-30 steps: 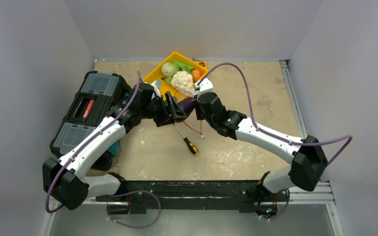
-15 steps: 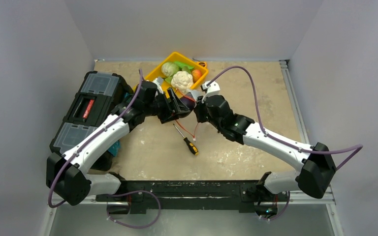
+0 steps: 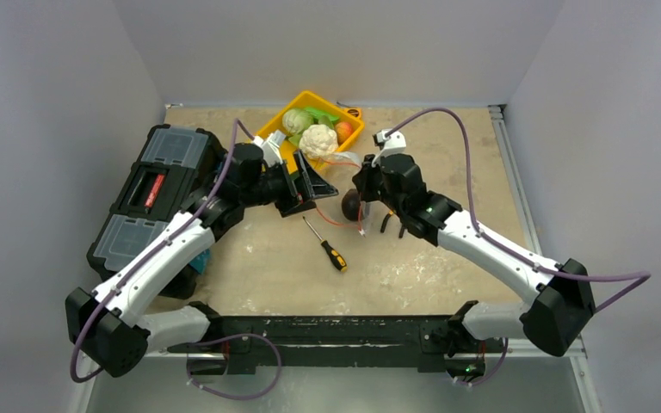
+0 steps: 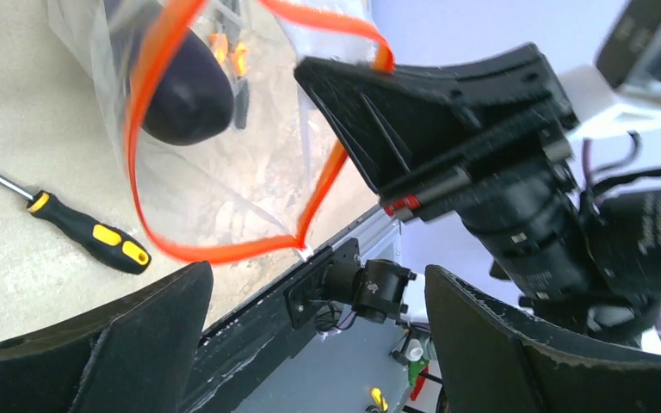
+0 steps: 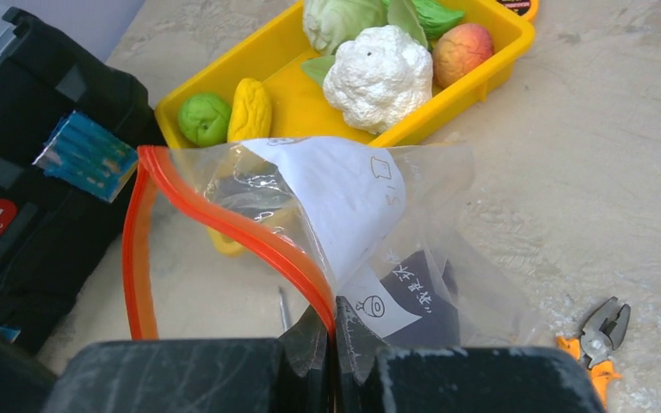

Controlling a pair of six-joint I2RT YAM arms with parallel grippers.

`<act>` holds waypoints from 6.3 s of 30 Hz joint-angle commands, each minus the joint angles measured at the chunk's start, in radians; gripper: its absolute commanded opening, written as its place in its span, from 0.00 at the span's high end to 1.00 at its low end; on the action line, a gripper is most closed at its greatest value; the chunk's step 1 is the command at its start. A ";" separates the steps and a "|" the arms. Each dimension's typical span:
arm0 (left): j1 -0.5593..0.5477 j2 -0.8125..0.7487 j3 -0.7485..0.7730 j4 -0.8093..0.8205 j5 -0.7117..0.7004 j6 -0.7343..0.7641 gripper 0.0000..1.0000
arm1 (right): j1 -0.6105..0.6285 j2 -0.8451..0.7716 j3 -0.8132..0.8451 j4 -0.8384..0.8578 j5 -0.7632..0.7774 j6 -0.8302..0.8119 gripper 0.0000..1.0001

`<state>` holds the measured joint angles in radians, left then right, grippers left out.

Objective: Place the food in the zip-top bag and seal the zipper
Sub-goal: Place the fake vegetable in the zipper food storage bag, then adjust the zipper food storage bag at the center of the board, then pick up the fake vegetable from the bin.

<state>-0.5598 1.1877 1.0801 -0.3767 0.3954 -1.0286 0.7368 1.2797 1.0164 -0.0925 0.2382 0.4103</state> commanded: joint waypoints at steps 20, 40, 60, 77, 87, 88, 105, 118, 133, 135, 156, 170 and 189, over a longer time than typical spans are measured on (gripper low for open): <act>-0.062 0.095 0.030 0.010 -0.013 0.138 0.31 | -0.042 -0.133 0.003 0.004 -0.085 0.011 1.00; -0.106 0.068 0.051 0.053 0.105 -0.053 1.00 | -0.042 -0.085 0.250 -0.401 0.027 -0.106 1.00; -0.094 0.220 -0.198 0.305 0.189 -0.161 1.00 | -0.040 -0.086 0.076 -0.280 0.021 -0.040 1.00; -0.105 0.065 -0.036 0.032 0.109 -0.010 1.00 | 0.006 -0.104 0.232 -0.356 0.058 -0.090 1.00; -0.097 0.061 -0.034 0.036 0.143 -0.011 1.00 | 0.016 0.008 0.221 -0.463 0.189 -0.095 1.00; -0.097 0.044 -0.003 0.003 0.128 0.008 1.00 | 0.017 -0.018 0.234 -0.472 0.197 -0.104 1.00; -0.058 0.021 -0.050 -0.004 0.139 0.041 1.00 | 0.013 -0.114 0.144 -0.379 0.164 -0.140 1.00; -0.055 -0.043 0.004 -0.100 0.093 0.099 0.48 | 0.013 -0.170 0.135 -0.382 0.141 -0.122 1.00; 0.005 -0.204 0.124 -0.449 -0.377 0.212 0.35 | 0.013 -0.275 0.146 -0.458 0.322 -0.097 1.00; 0.008 -0.168 0.134 -0.442 -0.405 0.208 0.35 | 0.013 -0.296 0.136 -0.465 0.342 -0.085 1.00; 0.206 0.688 0.592 -0.333 -0.370 0.394 0.33 | 0.012 -0.380 0.165 -0.630 0.627 -0.013 1.00; 0.230 0.927 0.793 -0.419 -0.266 0.852 0.39 | 0.013 -0.427 0.194 -0.622 0.510 -0.040 1.00; 0.232 1.090 0.850 -0.510 -0.213 0.923 0.37 | 0.013 -0.449 0.161 -0.599 0.470 -0.092 1.00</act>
<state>-0.3340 2.2333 1.8771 -0.8604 0.1539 -0.1253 0.7517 0.8429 1.1721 -0.7258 0.7139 0.3248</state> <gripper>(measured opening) 0.655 0.003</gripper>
